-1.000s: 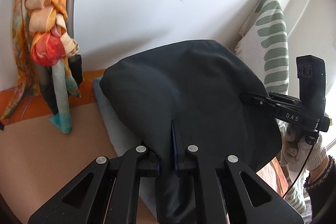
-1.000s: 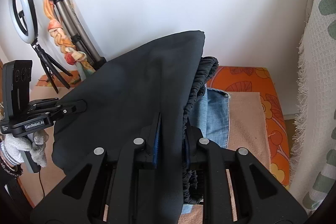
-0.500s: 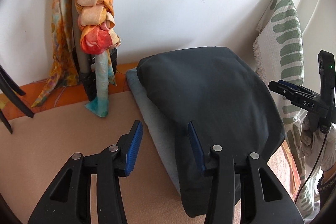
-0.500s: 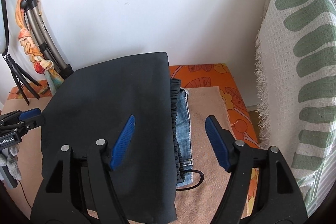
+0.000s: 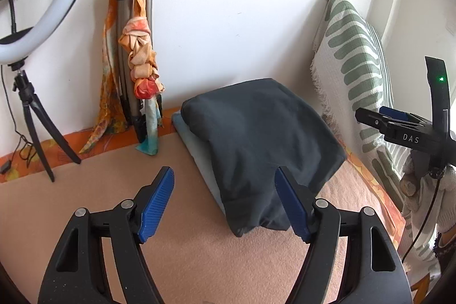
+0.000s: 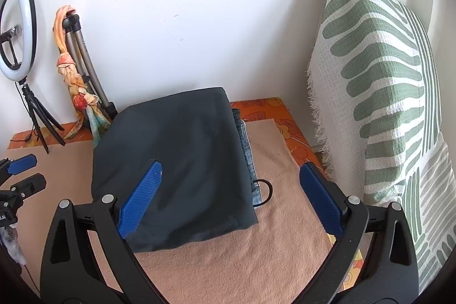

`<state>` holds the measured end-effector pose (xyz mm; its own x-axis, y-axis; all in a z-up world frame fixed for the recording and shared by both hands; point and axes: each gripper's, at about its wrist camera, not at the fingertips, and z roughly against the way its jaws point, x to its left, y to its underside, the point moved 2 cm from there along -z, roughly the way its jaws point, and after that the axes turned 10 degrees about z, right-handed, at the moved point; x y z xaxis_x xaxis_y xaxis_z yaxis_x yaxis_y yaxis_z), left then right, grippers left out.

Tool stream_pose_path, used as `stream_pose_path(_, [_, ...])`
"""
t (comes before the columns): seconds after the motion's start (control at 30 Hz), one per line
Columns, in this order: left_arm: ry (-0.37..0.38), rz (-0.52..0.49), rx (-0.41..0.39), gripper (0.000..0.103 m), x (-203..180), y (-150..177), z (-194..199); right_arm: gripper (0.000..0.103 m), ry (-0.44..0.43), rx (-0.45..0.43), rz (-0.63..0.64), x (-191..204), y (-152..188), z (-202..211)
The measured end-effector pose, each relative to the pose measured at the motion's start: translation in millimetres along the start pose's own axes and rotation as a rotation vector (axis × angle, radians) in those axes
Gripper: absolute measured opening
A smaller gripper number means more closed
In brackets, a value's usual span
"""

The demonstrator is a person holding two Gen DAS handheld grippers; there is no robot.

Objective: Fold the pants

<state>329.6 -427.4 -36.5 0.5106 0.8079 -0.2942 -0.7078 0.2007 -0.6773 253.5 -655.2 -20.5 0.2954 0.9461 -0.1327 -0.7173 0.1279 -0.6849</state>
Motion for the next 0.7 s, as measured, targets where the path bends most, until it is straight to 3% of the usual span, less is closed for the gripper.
stream_pose_path(0.4, [0.034, -0.083, -0.081, 0.081, -9.6, 65.3, 107.8, 0.1, -0.013, -0.054, 0.026, 61.4, 66.4, 101.9])
stream_pose_path(0.53, [0.066, -0.067, -0.082, 0.083, -7.8, 88.1, 136.6, 0.1, -0.016, -0.071, 0.047, 81.3, 89.5, 129.1])
stream_pose_path(0.7, [0.03, -0.038, -0.112, 0.085, -4.8, 109.6, 163.5, 0.1, -0.039, -0.08, 0.061, 102.3, 116.2, 158.0])
